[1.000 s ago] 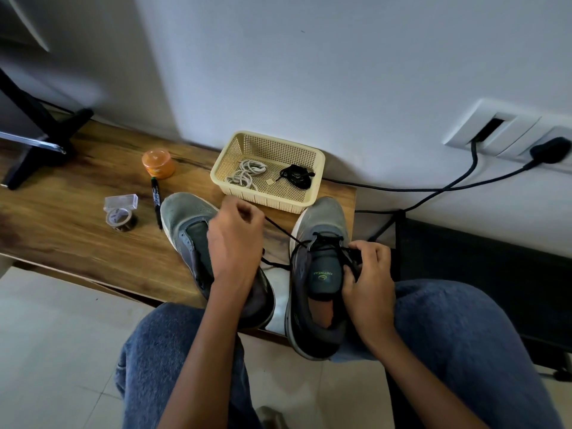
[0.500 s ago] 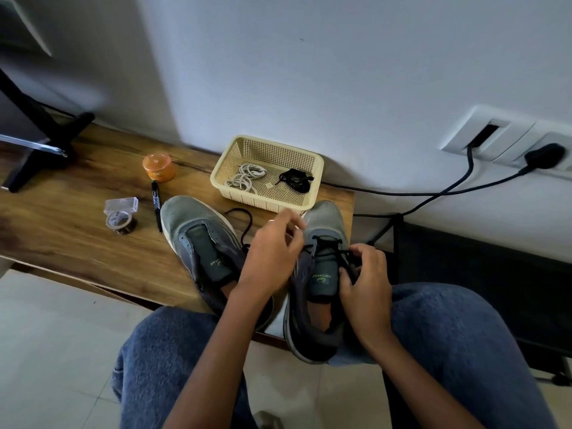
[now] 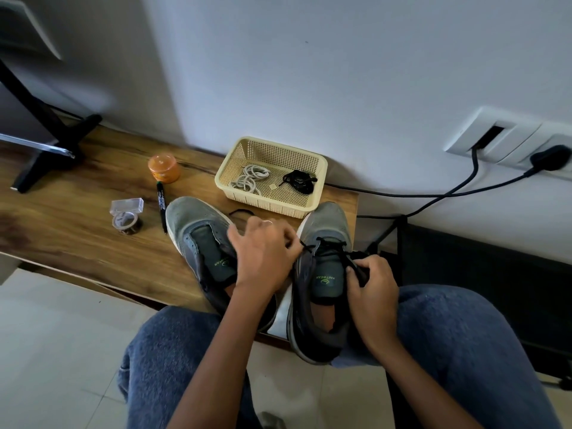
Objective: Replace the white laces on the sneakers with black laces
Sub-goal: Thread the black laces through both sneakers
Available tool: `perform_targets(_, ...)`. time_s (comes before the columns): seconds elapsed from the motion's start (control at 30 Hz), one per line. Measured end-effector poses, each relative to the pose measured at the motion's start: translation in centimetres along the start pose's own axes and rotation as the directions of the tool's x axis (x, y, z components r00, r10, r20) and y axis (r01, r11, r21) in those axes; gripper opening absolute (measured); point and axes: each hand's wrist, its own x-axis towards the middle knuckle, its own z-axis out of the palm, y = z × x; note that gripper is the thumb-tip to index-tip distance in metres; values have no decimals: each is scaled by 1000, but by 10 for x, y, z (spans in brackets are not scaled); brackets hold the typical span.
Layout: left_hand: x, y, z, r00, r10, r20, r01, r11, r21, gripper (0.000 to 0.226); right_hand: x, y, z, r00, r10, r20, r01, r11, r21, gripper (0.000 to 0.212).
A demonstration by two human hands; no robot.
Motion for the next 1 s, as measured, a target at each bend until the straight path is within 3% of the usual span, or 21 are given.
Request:
perform_targets(0.13,7,-14,-16,905,-269,-329,242,963,-122,14,0,2,0,1000,11,-17,-11,1000,6,8)
perform_targets(0.37,12,-18,-26,686,-423,-592,306,906,-292,26,0,1,1,999,26,-20,-26,1000,9,9)
perform_targets(0.57,18,-21,-35,399,-687,-608,202,712,-672,26,0,1,0,999,34,-18,-34,999,0,9)
perform_targets(0.77,21,-34,-38,201,-803,-561,28,577,-816,31,0,-2,1,1000,26,-16,-26,1000,-2,8)
perform_targets(0.87,24,-38,-37,183,-872,-453,42,468,-883,20,0,-3,0,999,39,-13,-39,999,-3,8)
perform_targets(0.93,22,-31,-38,236,-872,-430,69,456,-887,21,1,-4,-1,998,60,12,-59,998,-27,11)
perform_targets(1.0,18,-21,-39,339,-823,-456,123,520,-845,30,1,-8,-4,995,85,46,-84,996,-29,18)
